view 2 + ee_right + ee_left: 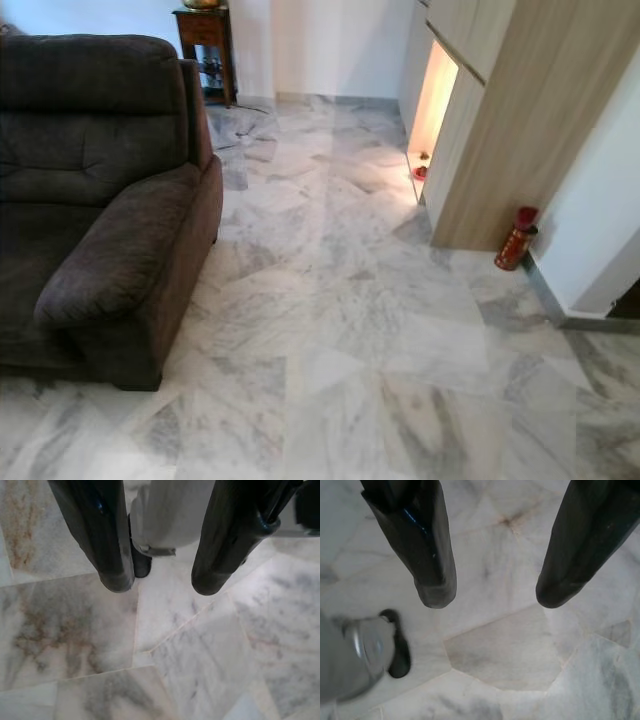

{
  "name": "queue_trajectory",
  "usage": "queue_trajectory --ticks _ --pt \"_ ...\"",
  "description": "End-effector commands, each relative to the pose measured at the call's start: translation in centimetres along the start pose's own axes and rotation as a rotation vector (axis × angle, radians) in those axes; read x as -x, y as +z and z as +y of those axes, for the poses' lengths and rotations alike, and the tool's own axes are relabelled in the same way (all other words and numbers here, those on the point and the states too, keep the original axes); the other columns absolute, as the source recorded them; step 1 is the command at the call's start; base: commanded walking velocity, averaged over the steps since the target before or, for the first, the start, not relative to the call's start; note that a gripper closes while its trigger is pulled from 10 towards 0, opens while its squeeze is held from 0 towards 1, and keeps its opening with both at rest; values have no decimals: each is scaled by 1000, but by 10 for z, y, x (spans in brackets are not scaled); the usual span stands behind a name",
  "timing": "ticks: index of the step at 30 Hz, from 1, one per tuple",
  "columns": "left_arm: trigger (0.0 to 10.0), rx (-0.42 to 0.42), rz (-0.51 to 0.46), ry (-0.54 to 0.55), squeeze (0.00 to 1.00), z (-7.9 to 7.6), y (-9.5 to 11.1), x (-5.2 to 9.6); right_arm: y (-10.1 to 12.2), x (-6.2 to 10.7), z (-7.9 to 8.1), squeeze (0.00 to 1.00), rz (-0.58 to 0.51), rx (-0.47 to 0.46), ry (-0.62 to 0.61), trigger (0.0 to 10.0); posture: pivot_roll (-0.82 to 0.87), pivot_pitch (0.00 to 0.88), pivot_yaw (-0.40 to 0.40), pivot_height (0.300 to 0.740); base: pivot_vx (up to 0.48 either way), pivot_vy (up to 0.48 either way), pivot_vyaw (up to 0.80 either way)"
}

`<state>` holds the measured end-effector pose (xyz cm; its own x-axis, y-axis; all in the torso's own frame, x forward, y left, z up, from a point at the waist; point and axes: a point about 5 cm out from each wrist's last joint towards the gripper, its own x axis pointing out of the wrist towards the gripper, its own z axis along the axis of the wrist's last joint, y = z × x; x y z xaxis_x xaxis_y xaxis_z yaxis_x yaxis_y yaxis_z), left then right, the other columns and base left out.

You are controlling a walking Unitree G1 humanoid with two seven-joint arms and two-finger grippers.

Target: Move the pillow to the sofa from floor

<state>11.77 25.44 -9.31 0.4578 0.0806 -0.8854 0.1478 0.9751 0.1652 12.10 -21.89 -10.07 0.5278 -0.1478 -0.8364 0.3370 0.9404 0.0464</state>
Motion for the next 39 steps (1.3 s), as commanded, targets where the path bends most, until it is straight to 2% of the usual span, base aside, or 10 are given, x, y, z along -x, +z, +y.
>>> queue_trajectory --ticks 1,19,25,29,39 --pt "10000 -7 3 13 0 7 0 1 0 -1 8 0 2 -8 16 10000 69 38 19 740 0 480 0" --pt "10000 -8 9 10 0 3 -3 1 -2 -1 8 0 7 -9 17 10000 71 45 22 740 0 480 0" --pt "10000 -8 8 10 0 3 -2 1 1 -1 9 0 -12 43 24 10000 74 45 23 740 0 480 267" --pt "10000 -12 4 10 0 5 0 1 0 -1 10 0 -13 -34 23 10000 73 46 24 740 0 480 200" --pt "10000 -12 -5 8 0 1 8 -2 1 -1 9 0 -8 -20 18 10000 72 46 24 740 0 480 0"
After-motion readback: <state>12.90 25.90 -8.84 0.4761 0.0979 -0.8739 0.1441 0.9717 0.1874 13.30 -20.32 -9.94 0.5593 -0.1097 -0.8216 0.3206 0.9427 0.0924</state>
